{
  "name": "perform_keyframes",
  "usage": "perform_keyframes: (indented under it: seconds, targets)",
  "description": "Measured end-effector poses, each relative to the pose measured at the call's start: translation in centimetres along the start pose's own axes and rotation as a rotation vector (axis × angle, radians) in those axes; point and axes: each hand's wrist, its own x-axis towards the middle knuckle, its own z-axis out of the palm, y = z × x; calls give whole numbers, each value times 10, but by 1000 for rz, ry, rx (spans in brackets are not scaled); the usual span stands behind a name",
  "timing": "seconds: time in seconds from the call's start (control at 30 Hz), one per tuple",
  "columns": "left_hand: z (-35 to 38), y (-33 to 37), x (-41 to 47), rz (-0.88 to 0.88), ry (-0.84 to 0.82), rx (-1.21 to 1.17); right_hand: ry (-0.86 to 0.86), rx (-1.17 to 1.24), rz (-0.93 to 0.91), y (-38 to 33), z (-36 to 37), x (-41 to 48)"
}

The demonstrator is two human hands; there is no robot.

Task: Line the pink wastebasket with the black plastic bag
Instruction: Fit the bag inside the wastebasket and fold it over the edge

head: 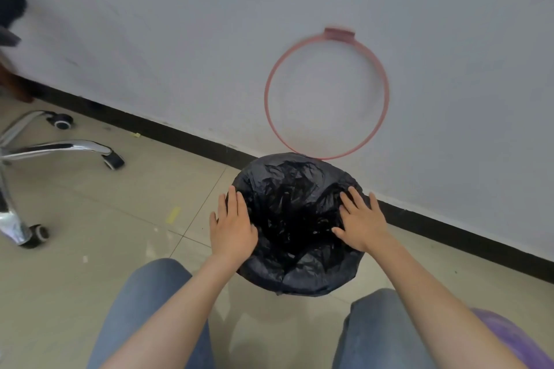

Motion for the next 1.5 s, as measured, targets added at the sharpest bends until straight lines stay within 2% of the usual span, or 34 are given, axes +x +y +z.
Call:
perform_keyframes:
  seconds: [0.07, 0.13, 0.2, 0.23, 0.27, 0.3, 0.4, 0.5, 0.57, 0.67, 0.77, 0.87, 0.93, 1.0, 1.07, 1.13, 1.17, 1.23, 1.3, 1.33, 1.43, 1.5]
  targets:
    - [0, -1, 2, -10, 20, 6, 71, 33, 8, -6, -9, 1]
    - [-1, 1, 2, -7, 11, 9, 296, 41, -45, -16, -15, 2]
    - [0, 2, 0, -6, 0, 16, 495, -132, -221, -26, -17, 8]
    - [1, 2, -1, -4, 2, 17, 508, -236, -343, -29, -17, 12]
    - [1, 1, -1, -2, 2, 16, 431, -310, -435, -29, -17, 18]
    - [2, 1, -2, 0, 2, 14, 295, -380, -447, -26, -19, 23]
    - [2, 0, -1, -1, 7, 6, 74, -586, -295, -3, -22, 45]
    - [2, 1, 2, 6, 13, -7, -21, -680, -224, 1, -24, 57]
    - [3, 1, 2, 17, 26, -1, 43, -593, -283, -19, -31, 52]
    - [6, 1, 2, 27, 33, -5, 183, -244, -426, -56, -24, 37]
    - [4, -2, 1, 28, 26, 9, -19, 181, -463, -95, -6, 31]
    - [5, -4, 0, 20, 24, -13, -181, 539, -404, -128, 12, 42]
    - [6, -3, 1, 17, 44, -43, -250, 809, -443, -141, 12, 40]
    - [6, -2, 2, 18, 63, -68, -228, 906, -465, -140, 8, 37]
    - [7, -1, 1, 14, 58, -86, -16, 960, -285, -129, 2, 41]
    - [7, -1, -1, 15, 51, -100, 194, 1192, 43, -118, -8, 49]
    - [7, -1, -1, 17, 51, -109, 196, 1369, 132, -115, -16, 52]
    - [4, -3, 1, 23, 52, -136, 13, 1608, 80, -120, -32, 61]
    - [1, -4, 4, 18, 48, -188, -169, 1535, -50, -127, -39, 67]
    - [-1, -4, 5, 14, 47, -212, -206, 1462, -80, -127, -40, 67]
    - [1, -5, 2, 12, 48, -220, -169, 1260, -105, -100, -44, 62]
    - [2, -4, 1, 4, 49, -220, -182, 929, -192, -72, -45, 43]
